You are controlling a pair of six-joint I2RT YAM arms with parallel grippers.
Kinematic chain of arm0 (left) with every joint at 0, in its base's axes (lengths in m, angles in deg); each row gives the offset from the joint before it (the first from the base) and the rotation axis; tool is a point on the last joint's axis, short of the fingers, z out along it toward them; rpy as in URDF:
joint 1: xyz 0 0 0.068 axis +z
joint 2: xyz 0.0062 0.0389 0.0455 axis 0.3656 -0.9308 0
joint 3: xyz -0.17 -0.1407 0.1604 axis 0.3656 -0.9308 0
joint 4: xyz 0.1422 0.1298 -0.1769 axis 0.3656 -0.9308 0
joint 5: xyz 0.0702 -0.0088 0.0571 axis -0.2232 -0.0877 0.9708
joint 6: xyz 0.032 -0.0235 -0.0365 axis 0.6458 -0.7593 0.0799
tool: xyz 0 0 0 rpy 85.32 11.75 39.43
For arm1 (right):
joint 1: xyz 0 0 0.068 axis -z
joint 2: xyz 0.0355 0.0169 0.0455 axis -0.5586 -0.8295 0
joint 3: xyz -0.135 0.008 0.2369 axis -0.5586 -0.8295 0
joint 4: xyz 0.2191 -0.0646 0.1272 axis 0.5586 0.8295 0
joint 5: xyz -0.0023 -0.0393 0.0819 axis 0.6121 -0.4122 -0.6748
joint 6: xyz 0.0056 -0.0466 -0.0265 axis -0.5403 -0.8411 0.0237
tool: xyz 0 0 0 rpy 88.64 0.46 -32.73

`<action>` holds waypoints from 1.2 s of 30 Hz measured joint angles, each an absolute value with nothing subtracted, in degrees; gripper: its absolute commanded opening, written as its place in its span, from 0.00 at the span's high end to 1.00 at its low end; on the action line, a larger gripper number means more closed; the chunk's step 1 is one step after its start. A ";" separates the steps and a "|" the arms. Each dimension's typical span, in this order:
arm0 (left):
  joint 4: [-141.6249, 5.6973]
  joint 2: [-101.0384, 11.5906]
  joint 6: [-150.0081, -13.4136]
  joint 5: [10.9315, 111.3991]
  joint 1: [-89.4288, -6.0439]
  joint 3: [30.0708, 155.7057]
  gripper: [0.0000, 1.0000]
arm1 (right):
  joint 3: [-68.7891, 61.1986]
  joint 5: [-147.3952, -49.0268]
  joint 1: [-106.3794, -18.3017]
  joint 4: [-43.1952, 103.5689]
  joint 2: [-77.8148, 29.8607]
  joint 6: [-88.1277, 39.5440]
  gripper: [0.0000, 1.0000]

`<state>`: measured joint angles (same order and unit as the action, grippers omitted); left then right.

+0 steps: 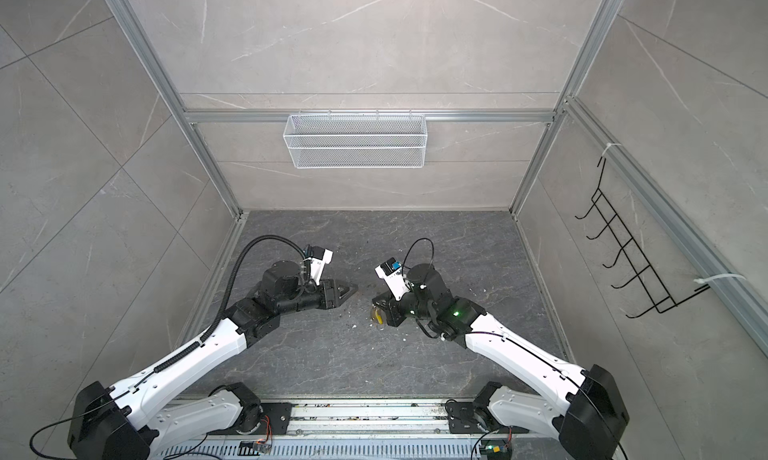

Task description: Remove the keys from the keyring

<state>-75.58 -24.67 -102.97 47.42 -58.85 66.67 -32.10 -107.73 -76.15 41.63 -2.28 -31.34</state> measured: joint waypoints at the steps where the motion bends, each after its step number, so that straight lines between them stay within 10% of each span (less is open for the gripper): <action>1: -75.50 -24.67 -102.60 46.94 -58.85 66.67 0.71 | -32.06 -108.28 -76.15 41.95 -2.48 -31.53 1.00; 36: -67.69 -18.63 -97.57 30.02 -58.85 64.37 0.79 | -23.29 -123.97 -73.99 45.47 -0.05 -34.31 1.00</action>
<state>-67.69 -18.63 -97.57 30.02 -58.85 64.37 -23.29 -123.97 -73.99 45.47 -0.05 -34.31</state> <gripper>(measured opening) 0.191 0.050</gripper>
